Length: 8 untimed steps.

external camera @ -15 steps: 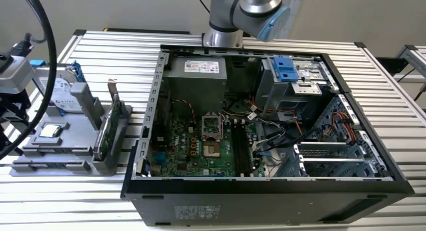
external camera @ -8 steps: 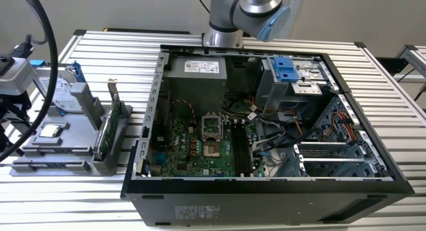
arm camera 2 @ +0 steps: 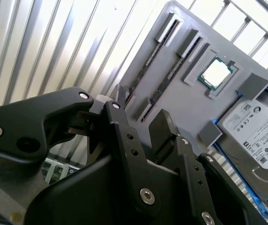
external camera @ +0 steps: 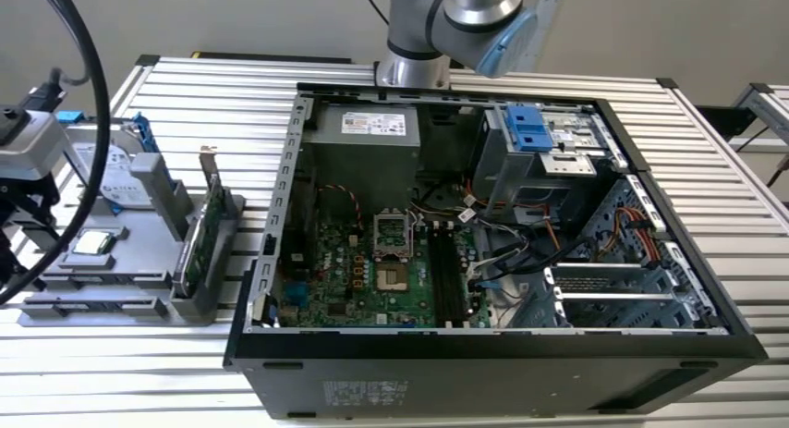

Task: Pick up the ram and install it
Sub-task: 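Pick up the ram and move it above insertion slot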

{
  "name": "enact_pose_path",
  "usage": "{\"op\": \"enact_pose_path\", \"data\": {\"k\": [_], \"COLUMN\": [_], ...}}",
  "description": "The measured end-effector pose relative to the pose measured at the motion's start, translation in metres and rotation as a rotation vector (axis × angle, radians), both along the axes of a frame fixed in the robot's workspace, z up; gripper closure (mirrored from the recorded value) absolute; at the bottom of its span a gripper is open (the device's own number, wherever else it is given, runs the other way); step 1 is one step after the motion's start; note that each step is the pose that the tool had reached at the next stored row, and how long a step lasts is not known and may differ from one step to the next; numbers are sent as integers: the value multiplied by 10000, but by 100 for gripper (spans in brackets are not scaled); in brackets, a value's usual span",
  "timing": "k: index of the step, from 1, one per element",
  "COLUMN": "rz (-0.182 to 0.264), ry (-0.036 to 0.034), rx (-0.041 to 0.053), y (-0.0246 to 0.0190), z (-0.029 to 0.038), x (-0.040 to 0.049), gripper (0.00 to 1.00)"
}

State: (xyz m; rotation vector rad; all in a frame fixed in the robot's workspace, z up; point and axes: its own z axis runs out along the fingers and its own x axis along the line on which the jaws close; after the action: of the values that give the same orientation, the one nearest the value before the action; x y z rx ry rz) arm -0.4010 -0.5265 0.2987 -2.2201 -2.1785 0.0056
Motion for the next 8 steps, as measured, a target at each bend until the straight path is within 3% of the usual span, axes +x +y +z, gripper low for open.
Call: {"op": "enact_pose_path", "data": {"k": [8], "rz": [0], "ry": [22], "rx": [0], "y": [0], "z": [-28], "x": [0], "gripper": [0]}}
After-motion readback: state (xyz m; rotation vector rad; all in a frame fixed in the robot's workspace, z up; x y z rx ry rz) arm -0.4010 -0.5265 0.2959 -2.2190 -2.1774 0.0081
